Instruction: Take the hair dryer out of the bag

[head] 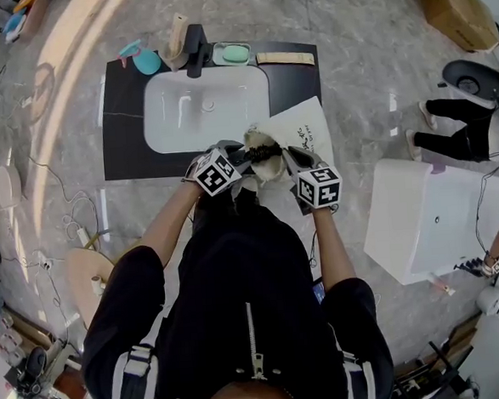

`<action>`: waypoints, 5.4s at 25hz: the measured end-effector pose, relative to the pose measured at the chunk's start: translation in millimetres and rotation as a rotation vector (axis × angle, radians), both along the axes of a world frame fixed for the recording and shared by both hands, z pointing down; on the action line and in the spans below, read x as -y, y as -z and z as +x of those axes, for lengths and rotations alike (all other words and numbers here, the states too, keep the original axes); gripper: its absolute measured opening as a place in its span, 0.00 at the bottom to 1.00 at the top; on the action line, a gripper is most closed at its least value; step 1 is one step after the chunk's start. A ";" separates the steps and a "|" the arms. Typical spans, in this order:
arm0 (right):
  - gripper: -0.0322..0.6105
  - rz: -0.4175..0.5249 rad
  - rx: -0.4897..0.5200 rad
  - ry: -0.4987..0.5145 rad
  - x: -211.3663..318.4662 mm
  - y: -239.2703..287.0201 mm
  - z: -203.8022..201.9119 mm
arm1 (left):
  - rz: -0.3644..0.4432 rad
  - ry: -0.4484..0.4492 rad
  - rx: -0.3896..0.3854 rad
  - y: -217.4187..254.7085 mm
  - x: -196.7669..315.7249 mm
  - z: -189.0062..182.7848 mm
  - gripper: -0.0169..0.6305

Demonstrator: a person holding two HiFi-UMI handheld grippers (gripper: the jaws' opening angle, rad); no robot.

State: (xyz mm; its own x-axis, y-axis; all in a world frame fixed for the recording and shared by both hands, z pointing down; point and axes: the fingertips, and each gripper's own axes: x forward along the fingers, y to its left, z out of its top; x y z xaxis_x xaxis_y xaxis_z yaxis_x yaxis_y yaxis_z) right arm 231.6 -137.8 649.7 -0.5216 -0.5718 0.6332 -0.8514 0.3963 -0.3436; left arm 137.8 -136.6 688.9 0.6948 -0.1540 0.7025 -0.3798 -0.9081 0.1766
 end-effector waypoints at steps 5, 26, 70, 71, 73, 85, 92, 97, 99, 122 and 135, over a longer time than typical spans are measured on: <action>0.13 -0.003 0.011 0.000 1.7 0.2 3.0 | -0.007 -0.062 0.023 2.5 6.4 20.7 0.35; 0.13 -0.023 0.026 -0.042 -7.0 -2.2 25.6 | -0.019 -0.250 0.135 -30.8 0.3 85.8 0.35; 0.13 -0.067 0.091 -0.067 -3.9 -2.4 22.0 | -0.060 -0.186 0.237 -42.1 -17.6 67.1 0.29; 0.13 -0.068 0.089 -0.061 -3.7 -2.8 20.5 | -0.066 -0.182 0.236 -41.7 -19.9 63.1 0.29; 0.13 -0.072 0.086 -0.059 -3.8 -3.6 18.1 | -0.082 -0.174 0.235 -41.7 -25.5 54.0 0.29; 0.13 -0.101 0.043 -0.104 1.2 -10.8 4.4 | -0.088 -0.118 0.193 -24.6 -29.1 7.1 0.29; 0.13 -0.119 0.000 -0.126 -2.5 -30.4 -8.6 | -0.157 0.012 0.100 -16.3 -21.8 -31.6 0.29; 0.14 -0.145 -0.023 -0.120 -6.3 -49.7 -17.6 | -0.169 0.113 0.052 -4.1 -9.7 -66.1 0.29; 0.14 -0.151 -0.035 -0.116 -5.5 -57.4 -21.5 | -0.168 0.143 0.046 -1.5 -6.4 -81.3 0.29; 0.32 -0.204 -0.206 -0.065 5.0 -91.2 -60.6 | -0.080 0.569 -0.135 58.8 7.5 -226.7 0.29; 0.06 0.215 -0.074 -0.024 85.5 50.0 -127.5 | 0.122 0.652 -0.226 125.6 65.5 -265.8 0.29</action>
State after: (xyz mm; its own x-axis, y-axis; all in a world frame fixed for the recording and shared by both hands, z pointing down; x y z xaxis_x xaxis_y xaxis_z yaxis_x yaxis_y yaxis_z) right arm 104.2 -223.3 599.7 -0.4629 -0.7092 0.5318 -0.8812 0.4332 -0.1893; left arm -128.0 -202.2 563.3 0.5606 -0.6578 0.5030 -0.8200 -0.5257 0.2264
